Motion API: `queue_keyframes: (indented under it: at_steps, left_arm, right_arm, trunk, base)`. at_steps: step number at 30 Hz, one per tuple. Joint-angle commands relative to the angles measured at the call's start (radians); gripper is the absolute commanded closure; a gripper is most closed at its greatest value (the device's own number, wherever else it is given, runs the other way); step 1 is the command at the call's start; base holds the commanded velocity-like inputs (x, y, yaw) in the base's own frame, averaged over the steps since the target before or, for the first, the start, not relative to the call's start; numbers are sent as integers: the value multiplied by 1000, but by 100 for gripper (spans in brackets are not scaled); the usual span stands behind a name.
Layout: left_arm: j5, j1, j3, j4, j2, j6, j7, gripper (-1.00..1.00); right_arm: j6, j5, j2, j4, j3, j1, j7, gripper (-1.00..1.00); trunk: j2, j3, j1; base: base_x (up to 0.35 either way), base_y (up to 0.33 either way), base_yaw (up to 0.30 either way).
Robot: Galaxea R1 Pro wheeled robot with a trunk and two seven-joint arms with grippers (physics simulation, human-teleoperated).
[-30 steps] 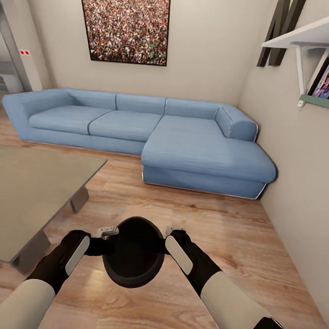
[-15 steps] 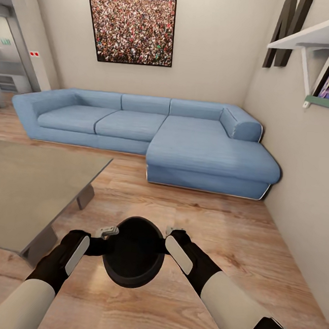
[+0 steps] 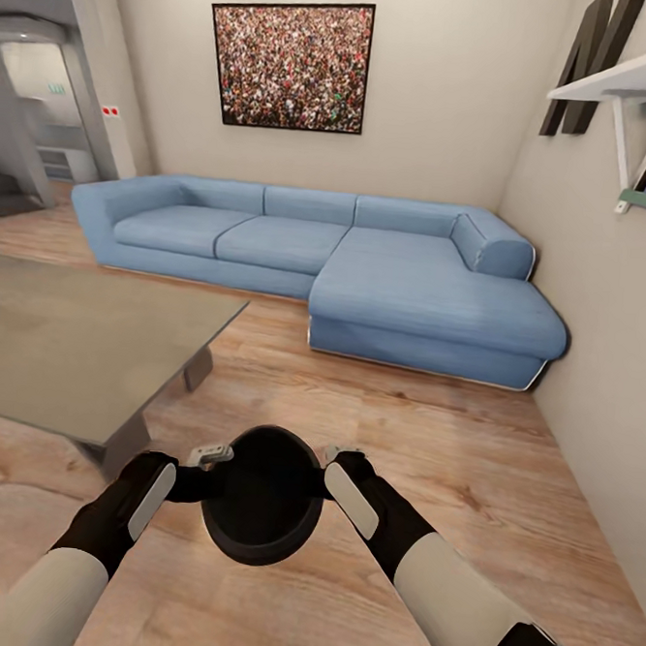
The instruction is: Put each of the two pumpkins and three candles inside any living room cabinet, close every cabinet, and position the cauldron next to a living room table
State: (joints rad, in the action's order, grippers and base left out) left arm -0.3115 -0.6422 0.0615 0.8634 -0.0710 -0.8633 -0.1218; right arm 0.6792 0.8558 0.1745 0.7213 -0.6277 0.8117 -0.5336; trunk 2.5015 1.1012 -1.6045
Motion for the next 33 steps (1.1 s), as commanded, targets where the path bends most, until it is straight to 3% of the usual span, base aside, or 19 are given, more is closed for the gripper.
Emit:
queue_keyframes:
  at_steps: [1, 13, 33]
  left_arm:
    - [65, -1, 3, -1, -2, 0, -1, 100]
    - [65, -1, 3, 0, -2, 0, -1, 100]
    - [65, -1, 3, 4, -1, 0, 1, 100]
  right_arm:
    - [-10, 23, 0, 33, -15, 1, -9, 100]
    - [-10, 23, 0, 33, -15, 1, -9, 100]
    - [-9, 23, 0, 37, -16, 1, -8, 100]
  trunk:
    - [0, 0, 1]
    - [0, -4, 1]
    - [0, -7, 1]
  base:
    - [-215, 0, 270]
    - [-58, 0, 271]
    - [107, 9, 82]
